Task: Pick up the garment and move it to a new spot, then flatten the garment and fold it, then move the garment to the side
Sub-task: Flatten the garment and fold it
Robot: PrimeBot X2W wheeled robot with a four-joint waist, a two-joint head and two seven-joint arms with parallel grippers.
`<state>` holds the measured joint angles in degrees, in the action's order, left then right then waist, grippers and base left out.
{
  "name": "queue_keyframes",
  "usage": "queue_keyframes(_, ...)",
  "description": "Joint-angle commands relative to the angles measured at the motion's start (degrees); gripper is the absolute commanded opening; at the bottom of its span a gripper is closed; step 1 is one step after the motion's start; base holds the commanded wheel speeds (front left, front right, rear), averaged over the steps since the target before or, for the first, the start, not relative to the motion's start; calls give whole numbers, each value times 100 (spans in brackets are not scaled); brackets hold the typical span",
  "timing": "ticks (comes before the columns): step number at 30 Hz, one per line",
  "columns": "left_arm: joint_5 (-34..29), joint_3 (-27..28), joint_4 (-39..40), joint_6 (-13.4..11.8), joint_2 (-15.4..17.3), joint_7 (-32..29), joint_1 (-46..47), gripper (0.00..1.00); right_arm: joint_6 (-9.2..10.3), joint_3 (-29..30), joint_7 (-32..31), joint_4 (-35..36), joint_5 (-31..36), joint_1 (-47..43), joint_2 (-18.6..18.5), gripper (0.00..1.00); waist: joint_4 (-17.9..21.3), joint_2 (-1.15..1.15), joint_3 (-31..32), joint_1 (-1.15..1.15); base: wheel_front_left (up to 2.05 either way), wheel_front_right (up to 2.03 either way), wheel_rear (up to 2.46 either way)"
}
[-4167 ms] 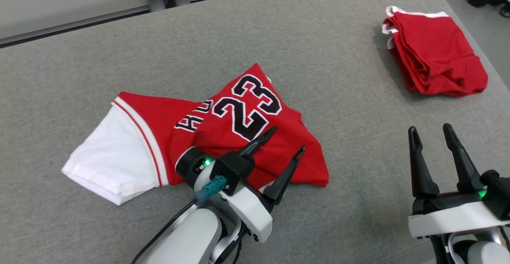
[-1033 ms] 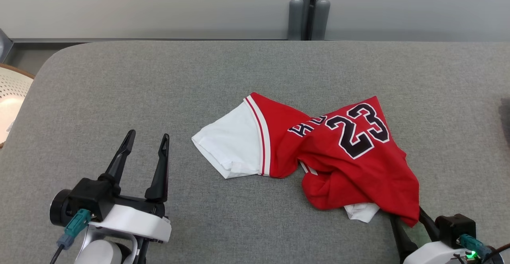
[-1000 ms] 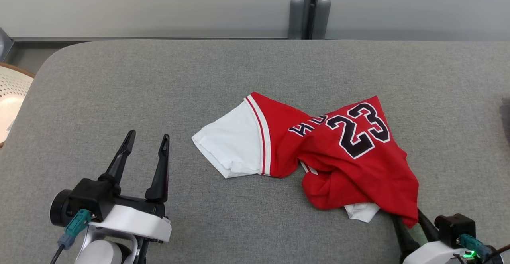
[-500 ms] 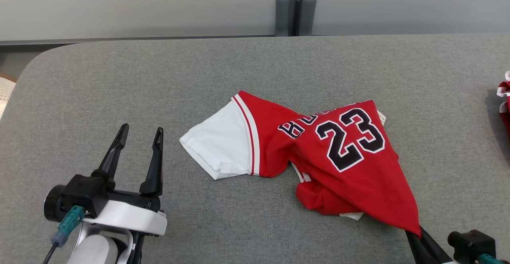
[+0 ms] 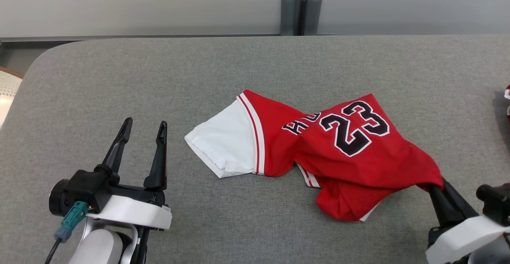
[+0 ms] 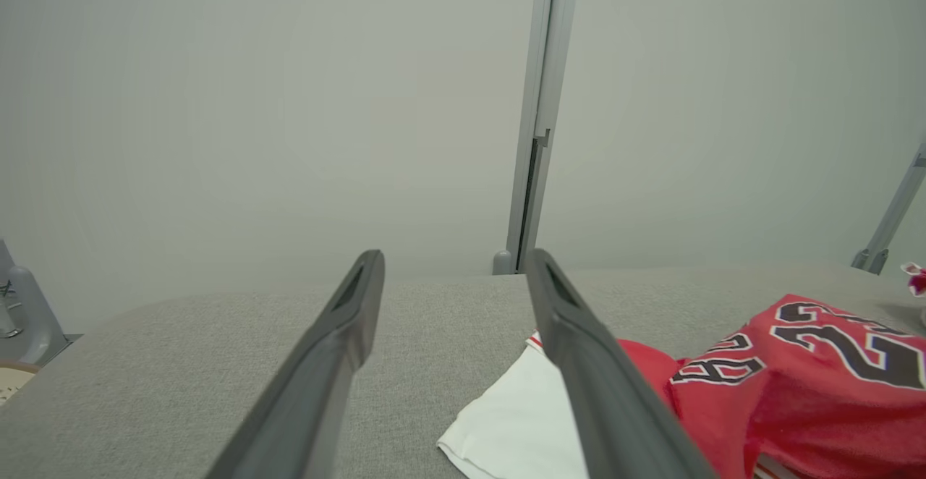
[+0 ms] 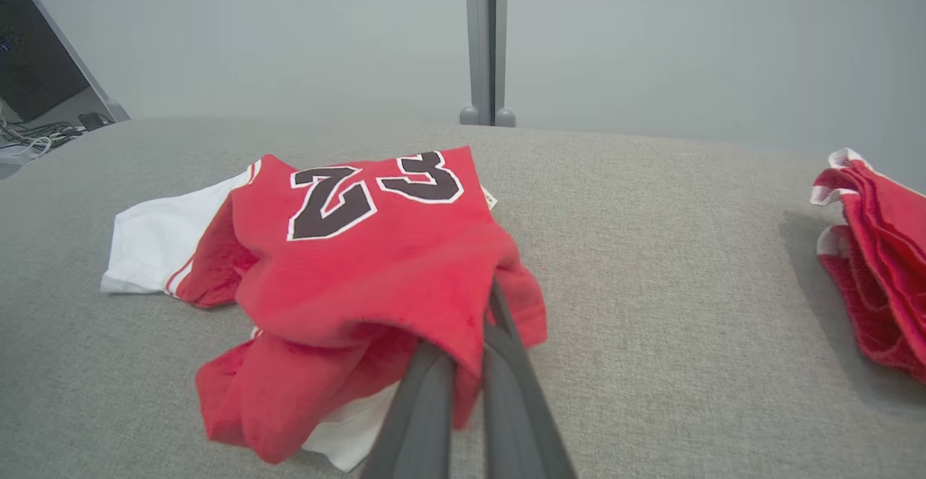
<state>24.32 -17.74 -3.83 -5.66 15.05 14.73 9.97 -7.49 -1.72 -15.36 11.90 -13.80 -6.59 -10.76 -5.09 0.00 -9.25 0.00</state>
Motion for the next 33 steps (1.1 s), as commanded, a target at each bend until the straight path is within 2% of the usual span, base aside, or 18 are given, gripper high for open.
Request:
queue_keyframes(1,-15,8,14,9,-18,23,128,100,1,49,-20,-74,-58,238,-44,0,-95,0,-99,0,0,0,0)
queue_keyframes(12,-165,-85,72,125,-218,44,629,100,0,78,-78,-1232,-384,2003,-389,0,-593,0,-833,0,0,0,0)
queue_keyframes(21,-327,-81,-25,300,-488,49,944,100,0,16,124,-3112,-619,3647,-556,0,-827,0,-1217,0,0,0,0)
queue_keyframes(22,-354,-63,-42,322,-511,50,956,100,0,-21,227,-3282,-647,3763,-542,12,-822,0,-1226,0,0,0,0)
queue_keyframes(23,-377,-50,-55,339,-536,50,963,100,0,-72,358,-3409,-636,3862,-552,65,-815,0,-1229,0,0,0,0)
queue_keyframes(24,-391,-25,-73,356,-549,50,963,100,0,-134,502,-3508,-649,3918,-537,100,-795,0,-1221,0,0,0,0)
queue_keyframes(28,-446,85,-134,397,-595,51,929,100,0,-380,1252,-3637,-441,3902,-621,100,-665,0,-1135,0,0,0,0)
queue_keyframes(33,-518,217,-198,422,-576,51,754,100,0,-396,2158,-3262,-206,3482,-558,100,-449,0,-892,0,0,0,0)
